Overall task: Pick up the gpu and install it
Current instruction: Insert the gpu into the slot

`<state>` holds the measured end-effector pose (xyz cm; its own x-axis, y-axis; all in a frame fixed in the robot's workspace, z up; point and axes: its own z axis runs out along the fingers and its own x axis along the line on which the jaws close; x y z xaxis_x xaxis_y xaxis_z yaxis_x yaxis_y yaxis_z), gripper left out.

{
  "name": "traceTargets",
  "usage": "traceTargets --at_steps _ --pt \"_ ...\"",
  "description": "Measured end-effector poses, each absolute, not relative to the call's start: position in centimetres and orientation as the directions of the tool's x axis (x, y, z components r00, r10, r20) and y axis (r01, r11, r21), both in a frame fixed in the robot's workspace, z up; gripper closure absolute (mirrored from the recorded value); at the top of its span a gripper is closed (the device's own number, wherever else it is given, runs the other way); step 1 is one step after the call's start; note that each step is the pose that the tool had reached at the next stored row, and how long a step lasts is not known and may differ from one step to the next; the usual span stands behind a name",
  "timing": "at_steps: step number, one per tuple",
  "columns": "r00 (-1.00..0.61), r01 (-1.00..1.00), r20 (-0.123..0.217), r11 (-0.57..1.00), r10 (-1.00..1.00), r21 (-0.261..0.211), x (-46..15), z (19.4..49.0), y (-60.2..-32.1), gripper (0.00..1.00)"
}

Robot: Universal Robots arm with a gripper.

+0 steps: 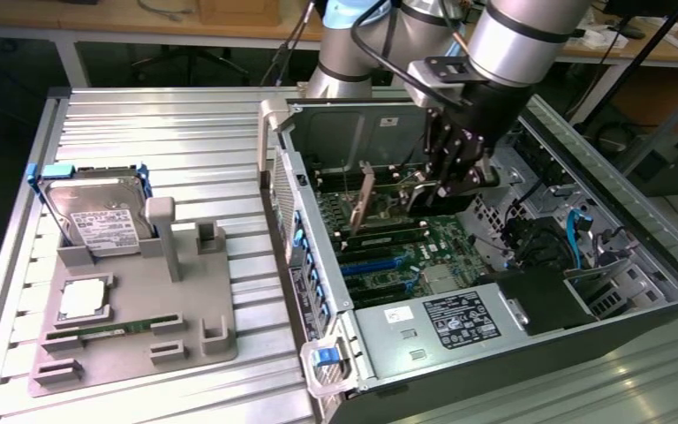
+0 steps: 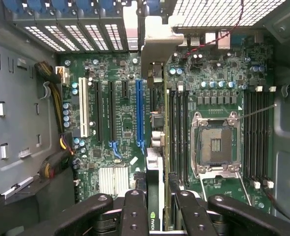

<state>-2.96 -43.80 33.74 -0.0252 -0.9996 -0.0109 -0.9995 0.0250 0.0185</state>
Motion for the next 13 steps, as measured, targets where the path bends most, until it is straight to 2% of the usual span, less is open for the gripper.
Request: traceTargets --at_steps 13 --pt "-0.025 -1.000 -0.011 0.025 -1.000 0.019 -3.58 33.52 -43.67 0.73"
